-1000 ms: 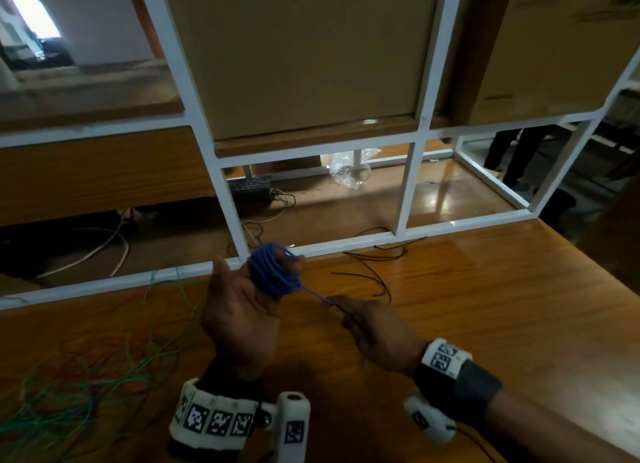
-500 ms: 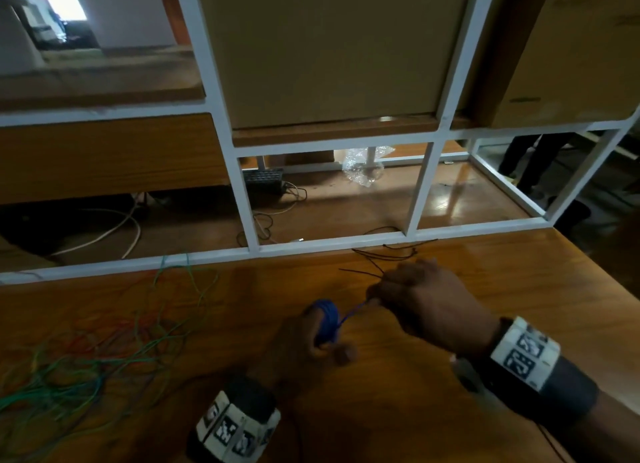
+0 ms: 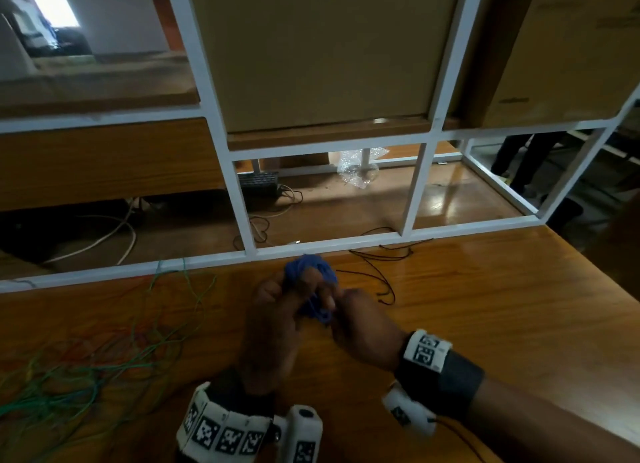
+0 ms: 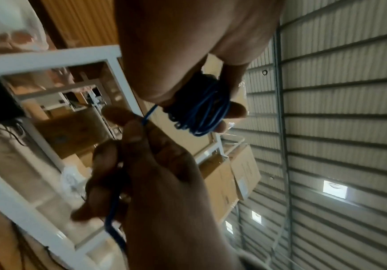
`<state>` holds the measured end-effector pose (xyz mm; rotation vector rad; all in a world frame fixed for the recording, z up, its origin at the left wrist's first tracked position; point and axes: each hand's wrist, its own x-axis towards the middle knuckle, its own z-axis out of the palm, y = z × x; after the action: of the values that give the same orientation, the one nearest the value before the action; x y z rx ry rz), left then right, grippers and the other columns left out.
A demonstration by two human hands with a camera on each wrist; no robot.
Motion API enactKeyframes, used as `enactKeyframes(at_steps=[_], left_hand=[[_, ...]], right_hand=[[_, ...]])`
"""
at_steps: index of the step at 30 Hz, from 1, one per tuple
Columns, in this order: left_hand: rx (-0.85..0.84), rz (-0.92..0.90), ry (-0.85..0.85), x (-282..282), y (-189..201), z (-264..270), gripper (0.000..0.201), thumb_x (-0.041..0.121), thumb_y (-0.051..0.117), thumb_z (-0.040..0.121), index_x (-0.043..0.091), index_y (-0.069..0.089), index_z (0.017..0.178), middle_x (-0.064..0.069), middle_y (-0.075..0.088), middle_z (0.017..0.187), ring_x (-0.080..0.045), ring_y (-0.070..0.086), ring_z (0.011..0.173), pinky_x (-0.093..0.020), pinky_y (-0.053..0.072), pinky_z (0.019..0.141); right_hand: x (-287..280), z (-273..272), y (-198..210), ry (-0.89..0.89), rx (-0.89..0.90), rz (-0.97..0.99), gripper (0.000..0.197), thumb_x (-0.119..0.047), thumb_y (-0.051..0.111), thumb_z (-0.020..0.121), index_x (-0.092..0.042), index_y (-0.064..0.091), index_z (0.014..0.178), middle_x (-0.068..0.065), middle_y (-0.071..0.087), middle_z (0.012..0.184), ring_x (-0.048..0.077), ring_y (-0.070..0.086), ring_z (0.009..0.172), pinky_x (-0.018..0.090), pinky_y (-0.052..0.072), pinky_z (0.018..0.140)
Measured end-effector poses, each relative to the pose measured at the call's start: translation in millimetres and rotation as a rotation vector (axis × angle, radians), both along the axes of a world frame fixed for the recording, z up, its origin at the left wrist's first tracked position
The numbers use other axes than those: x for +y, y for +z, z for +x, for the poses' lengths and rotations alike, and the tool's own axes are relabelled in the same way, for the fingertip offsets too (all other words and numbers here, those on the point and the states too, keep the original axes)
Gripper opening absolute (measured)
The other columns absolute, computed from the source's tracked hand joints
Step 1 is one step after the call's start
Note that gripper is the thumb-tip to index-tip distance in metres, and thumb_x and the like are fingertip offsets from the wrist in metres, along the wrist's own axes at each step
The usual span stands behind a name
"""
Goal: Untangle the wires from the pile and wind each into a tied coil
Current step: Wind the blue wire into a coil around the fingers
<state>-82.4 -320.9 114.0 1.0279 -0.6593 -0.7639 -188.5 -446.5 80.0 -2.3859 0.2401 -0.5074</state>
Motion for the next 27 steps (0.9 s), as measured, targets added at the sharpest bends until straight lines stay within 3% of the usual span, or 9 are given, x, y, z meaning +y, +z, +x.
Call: enactKeyframes(at_steps=[3,6,8,11,14,16,18,23,27], left_hand=[[-0.006,-0.013,0.043,-1.3,-9.1,22.5,0.040,0.046,0.068,0.086,0.006,0.065,0.081,-0.010,0.065,0.072,-0.023,0.066,0.080,-0.029,0.055,0.074],[-0.090,0.078,0.099,-2.5,-23.0,25.9,0.032,0.033,0.059,0.094,0.002,0.062,0.086,-0.008,0.067,0.075,-0.023,0.068,0.083,-0.030,0.055,0.075],[-0.150,0.119,0.138,-5.1,-28.2,23.2,0.026,0.025,0.056,0.096,0.001,0.064,0.092,-0.007,0.070,0.078,-0.021,0.067,0.077,-0.028,0.053,0.071],[-0.128,0.155,0.124,-10.0,-38.0,21.7,0.034,0.036,0.065,0.093,0.003,0.066,0.098,-0.009,0.071,0.084,-0.024,0.064,0.072,-0.033,0.052,0.067],[-0.024,0.126,0.131,-10.7,-37.3,20.9,0.032,0.032,0.061,0.094,0.000,0.062,0.089,-0.007,0.066,0.074,-0.014,0.061,0.064,-0.023,0.048,0.062],[0.033,0.060,0.070,-8.0,-33.6,22.6,0.031,0.031,0.056,0.093,0.002,0.059,0.083,-0.009,0.059,0.069,-0.018,0.057,0.065,-0.028,0.048,0.066],[0.056,0.032,-0.061,-3.0,-30.3,25.6,0.045,0.045,0.070,0.085,0.002,0.058,0.085,-0.010,0.057,0.067,-0.022,0.060,0.070,-0.032,0.051,0.073],[-0.154,0.116,-0.450,5.0,-16.5,19.7,0.046,0.042,0.069,0.086,-0.003,0.063,0.084,-0.012,0.059,0.063,-0.018,0.055,0.056,-0.035,0.047,0.067],[-0.085,0.098,-0.493,7.4,-7.3,25.7,0.032,0.035,0.074,0.081,0.004,0.067,0.079,-0.019,0.063,0.066,-0.017,0.049,0.045,-0.028,0.042,0.051]], right_hand=[[23.5,-9.6,-13.6,0.029,0.071,0.127,0.045,0.004,0.048,0.098,-0.040,0.055,0.104,-0.012,0.061,0.075,0.005,0.054,0.057,0.018,0.038,0.052],[26.0,-21.3,-5.9,-0.024,0.086,0.458,0.032,-0.014,0.048,0.108,-0.023,0.060,0.136,-0.006,0.070,0.079,0.004,0.055,0.057,0.024,0.043,0.054],[33.8,-27.3,3.9,-0.042,0.069,0.616,0.032,-0.020,0.051,0.108,-0.019,0.061,0.137,0.002,0.076,0.088,0.013,0.059,0.062,0.033,0.048,0.059],[35.6,-30.2,26.7,-0.030,-0.028,0.754,0.029,-0.018,0.055,0.106,-0.021,0.066,0.132,0.006,0.077,0.101,0.021,0.070,0.077,0.034,0.056,0.066],[18.3,-34.7,43.6,-0.084,-0.109,0.648,0.023,-0.013,0.057,0.104,-0.016,0.072,0.121,0.002,0.078,0.102,0.030,0.072,0.083,0.036,0.057,0.066],[-0.3,-38.5,52.4,-0.152,-0.147,0.600,0.019,-0.011,0.059,0.102,-0.016,0.074,0.113,0.002,0.078,0.098,0.033,0.070,0.082,0.037,0.056,0.064],[-16.8,-40.7,59.6,-0.207,-0.154,0.515,0.018,-0.015,0.064,0.100,-0.021,0.074,0.113,-0.003,0.077,0.102,0.021,0.071,0.088,0.032,0.058,0.067],[-27.8,-38.1,66.1,0.055,0.042,0.008,0.053,-0.031,0.069,0.098,-0.034,0.051,0.148,-0.021,0.043,0.155,0.002,0.040,0.143,0.036,0.047,0.110],[-16.5,-35.1,60.6,0.197,0.187,0.308,0.050,-0.033,0.052,0.107,-0.023,0.043,0.154,-0.011,0.051,0.153,0.004,0.049,0.139,0.043,0.043,0.115]])
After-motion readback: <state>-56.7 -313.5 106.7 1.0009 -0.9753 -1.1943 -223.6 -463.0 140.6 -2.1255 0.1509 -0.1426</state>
